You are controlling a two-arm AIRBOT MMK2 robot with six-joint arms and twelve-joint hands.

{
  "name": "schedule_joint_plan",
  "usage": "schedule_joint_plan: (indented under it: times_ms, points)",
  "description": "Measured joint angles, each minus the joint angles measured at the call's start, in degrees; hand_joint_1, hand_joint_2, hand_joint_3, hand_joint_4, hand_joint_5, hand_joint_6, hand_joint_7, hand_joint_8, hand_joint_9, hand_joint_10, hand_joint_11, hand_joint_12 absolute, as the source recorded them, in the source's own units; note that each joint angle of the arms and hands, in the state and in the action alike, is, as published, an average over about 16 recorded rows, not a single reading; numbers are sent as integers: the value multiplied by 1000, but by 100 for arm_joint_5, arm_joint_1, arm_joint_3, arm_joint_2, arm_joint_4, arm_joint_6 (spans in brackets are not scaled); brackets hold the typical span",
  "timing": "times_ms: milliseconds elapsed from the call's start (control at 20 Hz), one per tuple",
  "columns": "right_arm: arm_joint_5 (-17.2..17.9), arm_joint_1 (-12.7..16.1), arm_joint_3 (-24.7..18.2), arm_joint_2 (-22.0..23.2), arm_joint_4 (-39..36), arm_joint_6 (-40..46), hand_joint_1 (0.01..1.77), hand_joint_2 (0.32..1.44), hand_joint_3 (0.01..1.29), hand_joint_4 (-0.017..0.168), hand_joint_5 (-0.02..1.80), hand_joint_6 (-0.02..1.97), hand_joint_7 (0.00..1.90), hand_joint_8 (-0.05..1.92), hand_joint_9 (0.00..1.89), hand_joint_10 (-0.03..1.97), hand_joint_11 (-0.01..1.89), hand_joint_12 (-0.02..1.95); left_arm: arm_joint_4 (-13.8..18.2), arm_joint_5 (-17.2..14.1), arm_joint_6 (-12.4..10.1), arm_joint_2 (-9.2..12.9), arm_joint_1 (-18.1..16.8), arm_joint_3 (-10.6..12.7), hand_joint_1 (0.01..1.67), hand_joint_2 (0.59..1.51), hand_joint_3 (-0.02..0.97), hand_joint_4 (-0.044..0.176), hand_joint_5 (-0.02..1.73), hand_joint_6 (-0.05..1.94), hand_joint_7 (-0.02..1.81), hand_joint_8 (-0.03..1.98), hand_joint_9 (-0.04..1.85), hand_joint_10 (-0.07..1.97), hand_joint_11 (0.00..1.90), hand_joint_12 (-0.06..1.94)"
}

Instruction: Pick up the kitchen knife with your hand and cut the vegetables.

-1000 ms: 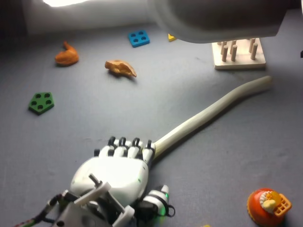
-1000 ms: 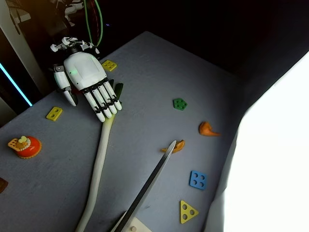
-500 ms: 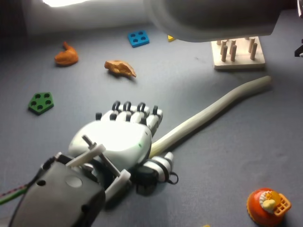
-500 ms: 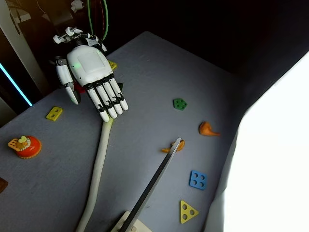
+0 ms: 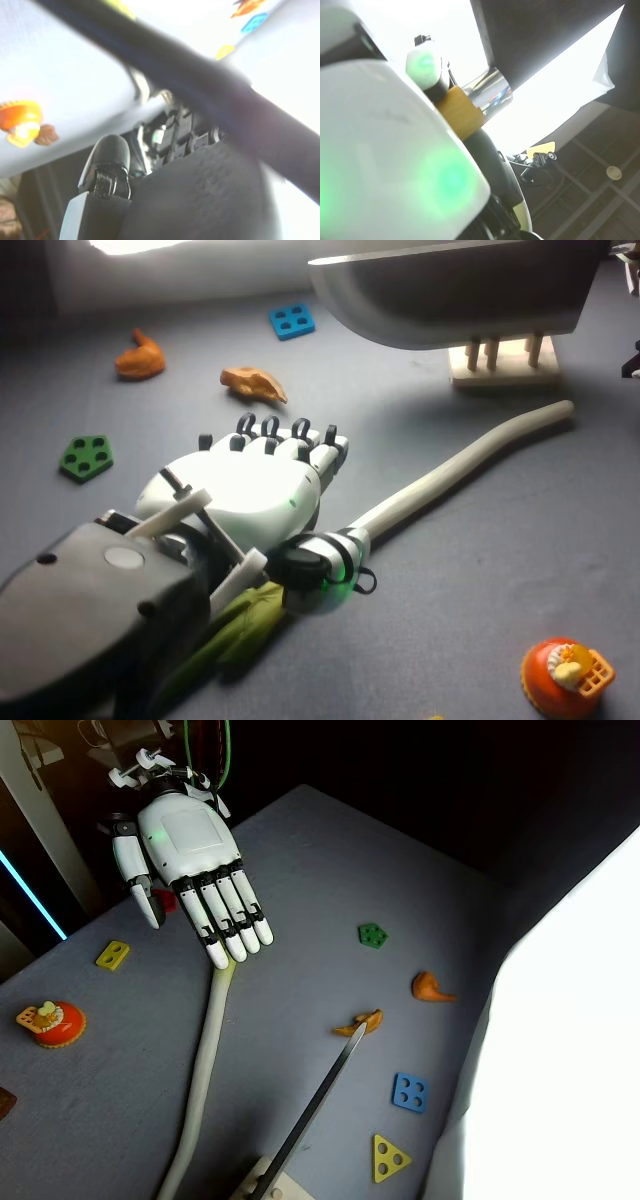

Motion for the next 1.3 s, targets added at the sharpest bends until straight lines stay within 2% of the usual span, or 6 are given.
schedule_joint_plan:
  times_ms: [250,300,600,1050,1100,1300]
  points:
    - [-4,-90,40,-67,33,-9,1555,599,1026,167,1347,1887,1510,1749,1563,1772,1566,1807,-269,82,281,67,-307,-11,22,1510,80,-1,21,2,27,6,21,7,19,8]
    - [-3,-105,47,-80,47,-8,1543,604,1023,162,1333,1888,1506,1752,1559,1773,1563,1808,-315,89,330,75,-358,-12,22,1510,80,-1,21,2,26,6,21,7,19,8]
    - [21,-191,126,-157,162,-2,1369,670,1004,99,1124,1862,1373,1809,1434,1828,1445,1848,-416,113,460,86,-541,-13,22,1510,80,-1,22,2,25,6,18,7,19,8]
    - [41,-300,279,-249,294,9,1106,796,954,6,776,1740,1093,1878,1161,1915,1177,1916,-429,117,465,87,-578,-13,23,1510,71,-1,36,2,30,6,15,7,19,8]
    - [43,-307,294,-254,283,9,1094,817,923,1,748,1711,1051,1872,1110,1922,1124,1922,-429,117,464,89,-578,-14,23,1510,70,-1,37,3,32,6,16,7,19,8]
    - [32,-341,329,-250,193,28,1096,910,693,3,676,1591,892,1774,899,1881,907,1927,-429,120,460,124,-578,-30,23,1510,68,-1,41,3,37,6,19,8,18,8]
